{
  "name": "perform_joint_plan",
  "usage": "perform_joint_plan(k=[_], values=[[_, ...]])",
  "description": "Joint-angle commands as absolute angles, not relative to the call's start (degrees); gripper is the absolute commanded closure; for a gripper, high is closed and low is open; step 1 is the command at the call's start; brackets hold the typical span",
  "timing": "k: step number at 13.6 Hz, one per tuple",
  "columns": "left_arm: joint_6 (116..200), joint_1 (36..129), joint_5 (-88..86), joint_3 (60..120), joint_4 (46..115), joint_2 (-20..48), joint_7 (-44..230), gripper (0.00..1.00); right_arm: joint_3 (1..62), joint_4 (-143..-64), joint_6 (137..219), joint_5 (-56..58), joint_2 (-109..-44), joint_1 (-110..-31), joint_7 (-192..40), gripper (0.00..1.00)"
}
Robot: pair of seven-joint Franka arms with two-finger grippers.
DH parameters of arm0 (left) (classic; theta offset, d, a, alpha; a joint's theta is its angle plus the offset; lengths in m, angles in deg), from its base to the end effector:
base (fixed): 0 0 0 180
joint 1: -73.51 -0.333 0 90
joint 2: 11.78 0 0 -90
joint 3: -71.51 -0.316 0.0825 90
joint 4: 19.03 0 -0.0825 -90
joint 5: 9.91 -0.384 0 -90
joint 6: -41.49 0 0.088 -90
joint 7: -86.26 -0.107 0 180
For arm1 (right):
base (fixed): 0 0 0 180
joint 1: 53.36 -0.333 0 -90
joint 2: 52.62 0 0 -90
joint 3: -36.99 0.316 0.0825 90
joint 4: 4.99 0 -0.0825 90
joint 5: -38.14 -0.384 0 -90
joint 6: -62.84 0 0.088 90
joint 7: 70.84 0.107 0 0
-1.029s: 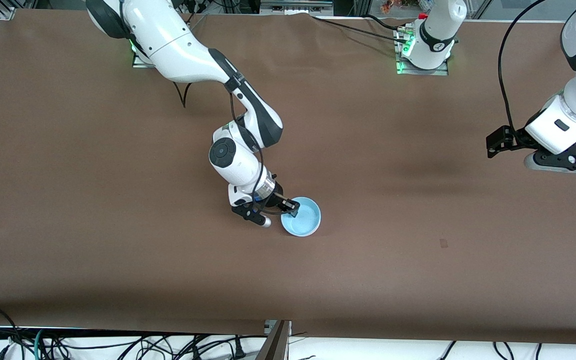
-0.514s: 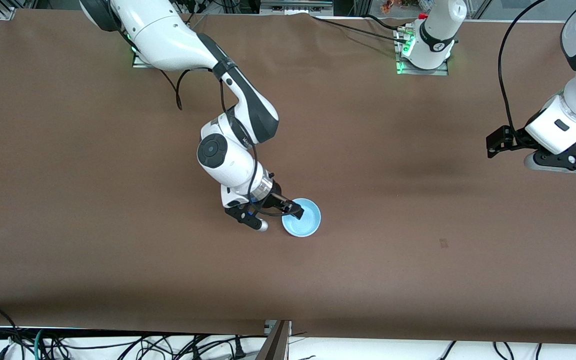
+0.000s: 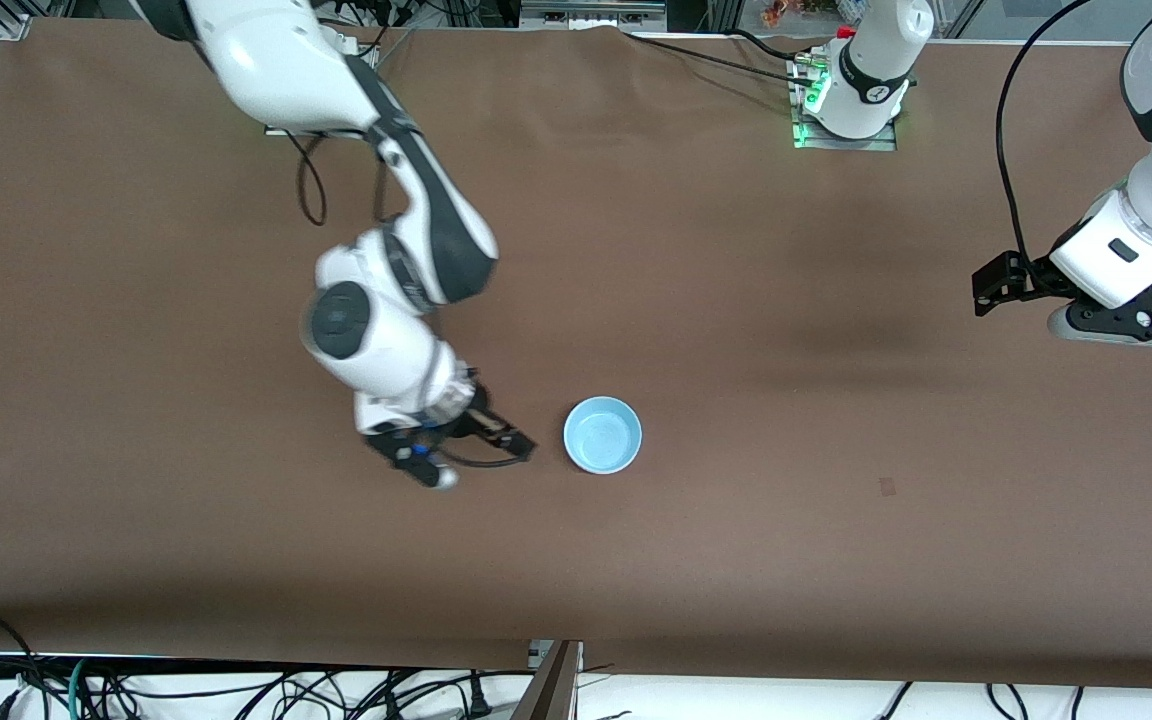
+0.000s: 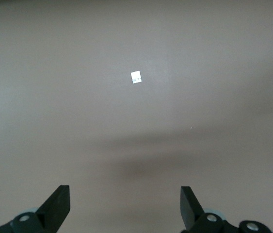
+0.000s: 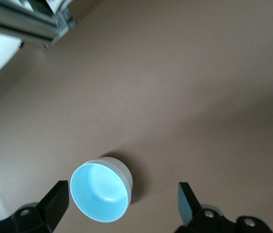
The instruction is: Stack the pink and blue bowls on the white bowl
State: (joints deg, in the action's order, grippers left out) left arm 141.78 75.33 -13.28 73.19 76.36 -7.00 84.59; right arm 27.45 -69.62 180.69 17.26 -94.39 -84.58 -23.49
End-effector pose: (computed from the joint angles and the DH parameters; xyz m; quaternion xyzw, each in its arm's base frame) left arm 0.5886 -0.0301 0.5478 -0.9984 0.0502 -0.0015 0.0277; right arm 0.6936 0.3394 0.4032 -0.9532 0.2596 -0.0189 0.1537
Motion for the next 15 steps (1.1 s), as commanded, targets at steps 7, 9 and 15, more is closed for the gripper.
perform_joint_plan(k=[7,9,15], values=[[141.16,74.91,-12.11,73.44,76.86,-8.09,83.18,0.0,18.09,-90.53,153.18,24.58,-61.99,-80.69,-51.57,0.0],[141.16,74.91,-12.11,73.44,76.86,-8.09,83.18,0.0,18.62,-101.53,158.95,27.5,-54.41,-80.78,-53.17,0.0],[141.16,74.91,-12.11,73.44,76.86,-8.09,83.18,0.0,18.01,-104.74,161.54,30.14,-54.29,-80.78,-59.13,0.0]])
